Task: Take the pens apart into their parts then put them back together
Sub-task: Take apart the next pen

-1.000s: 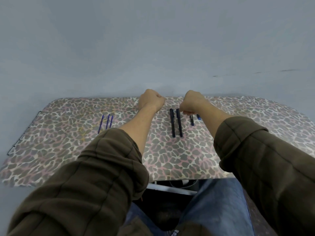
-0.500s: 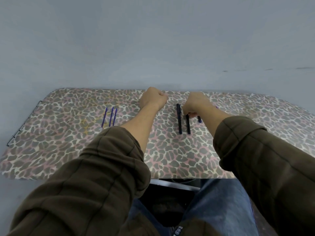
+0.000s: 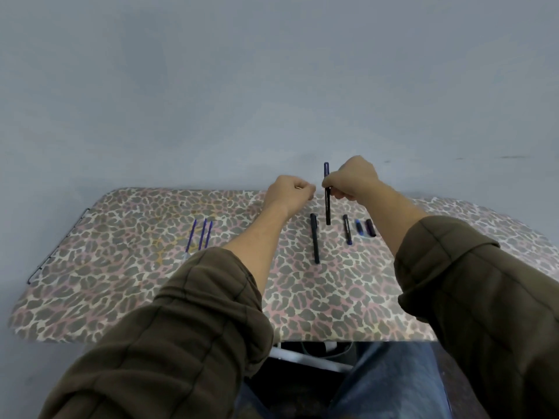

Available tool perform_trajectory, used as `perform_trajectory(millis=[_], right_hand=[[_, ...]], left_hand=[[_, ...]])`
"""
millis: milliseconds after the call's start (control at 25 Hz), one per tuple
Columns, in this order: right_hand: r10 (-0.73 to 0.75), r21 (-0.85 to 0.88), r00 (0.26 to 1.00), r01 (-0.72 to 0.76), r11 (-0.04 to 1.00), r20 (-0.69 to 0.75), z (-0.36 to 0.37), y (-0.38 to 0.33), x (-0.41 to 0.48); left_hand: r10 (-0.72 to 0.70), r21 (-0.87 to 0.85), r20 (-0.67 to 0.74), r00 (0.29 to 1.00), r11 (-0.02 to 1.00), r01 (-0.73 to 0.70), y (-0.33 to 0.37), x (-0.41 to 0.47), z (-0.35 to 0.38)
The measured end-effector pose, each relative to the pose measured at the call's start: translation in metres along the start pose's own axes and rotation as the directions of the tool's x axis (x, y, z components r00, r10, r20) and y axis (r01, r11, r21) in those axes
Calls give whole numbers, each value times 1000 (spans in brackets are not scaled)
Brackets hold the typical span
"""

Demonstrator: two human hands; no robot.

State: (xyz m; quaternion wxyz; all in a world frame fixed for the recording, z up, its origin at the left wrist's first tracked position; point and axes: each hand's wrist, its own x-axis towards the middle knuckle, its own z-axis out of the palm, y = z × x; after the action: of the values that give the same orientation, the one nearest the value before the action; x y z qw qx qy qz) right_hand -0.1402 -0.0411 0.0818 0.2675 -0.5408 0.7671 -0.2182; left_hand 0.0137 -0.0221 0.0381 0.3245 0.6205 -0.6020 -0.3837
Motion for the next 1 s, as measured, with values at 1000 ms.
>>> perform_trajectory(millis=[1000], right_hand=[[-290,366,912,386,847,-289,-87,-60,-58]], left_hand=[[255,-42,-376,891,956,-291,120,-39,-21]])
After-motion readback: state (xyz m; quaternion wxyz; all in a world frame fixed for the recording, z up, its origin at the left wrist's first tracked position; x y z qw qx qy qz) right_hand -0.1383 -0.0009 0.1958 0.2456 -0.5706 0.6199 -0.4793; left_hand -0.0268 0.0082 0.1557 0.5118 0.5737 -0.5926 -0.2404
